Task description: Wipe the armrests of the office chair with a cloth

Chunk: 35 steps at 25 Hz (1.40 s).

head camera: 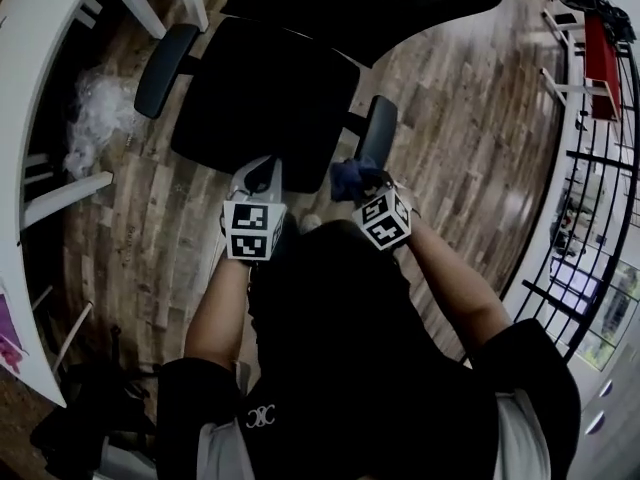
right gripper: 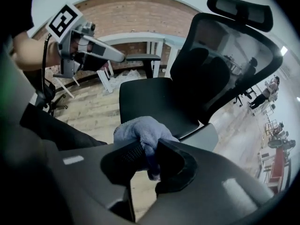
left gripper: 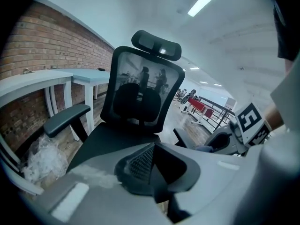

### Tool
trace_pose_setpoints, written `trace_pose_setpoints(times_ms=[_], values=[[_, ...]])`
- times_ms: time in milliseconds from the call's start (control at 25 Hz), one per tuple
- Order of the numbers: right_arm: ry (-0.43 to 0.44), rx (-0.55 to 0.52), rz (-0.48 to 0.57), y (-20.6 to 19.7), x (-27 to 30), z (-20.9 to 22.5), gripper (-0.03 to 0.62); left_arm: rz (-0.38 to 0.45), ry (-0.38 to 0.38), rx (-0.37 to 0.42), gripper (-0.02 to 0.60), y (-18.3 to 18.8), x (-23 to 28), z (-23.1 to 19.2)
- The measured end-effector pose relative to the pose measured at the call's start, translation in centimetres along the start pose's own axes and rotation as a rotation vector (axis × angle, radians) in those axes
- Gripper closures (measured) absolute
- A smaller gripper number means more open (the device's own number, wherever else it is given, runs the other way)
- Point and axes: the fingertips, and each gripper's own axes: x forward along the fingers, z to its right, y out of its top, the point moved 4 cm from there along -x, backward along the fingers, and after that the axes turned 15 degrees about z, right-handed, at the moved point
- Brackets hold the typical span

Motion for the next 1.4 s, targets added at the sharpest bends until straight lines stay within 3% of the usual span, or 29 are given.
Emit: trace_pose_setpoints(times_ms=[320,800,1280,1400], values=[[0.062,-0.173,-0.142,-2.4,4.0,-1.1,0.503,-0.064,-0.012,-0.041,0.575,-3.6,-0.5,-0.3],[0.114,-0.269,-0.166,-2.8,6.1,0.5,0.503,-0.075,0.032,-0.068,0.575,-4.3,-0.9,0.3],[0.02,-0.333,-0.174,-0.1,7.9,8.8,0.502,-0.043,0.058,-0.107,0.575,-2.9,-0.7,1.4],[-0.001,-0.32,-0.171,0.6,8.7,11.6,0.502,-0.044,0.074,-0.148,0.575,-2.7,-0.5,1.6]])
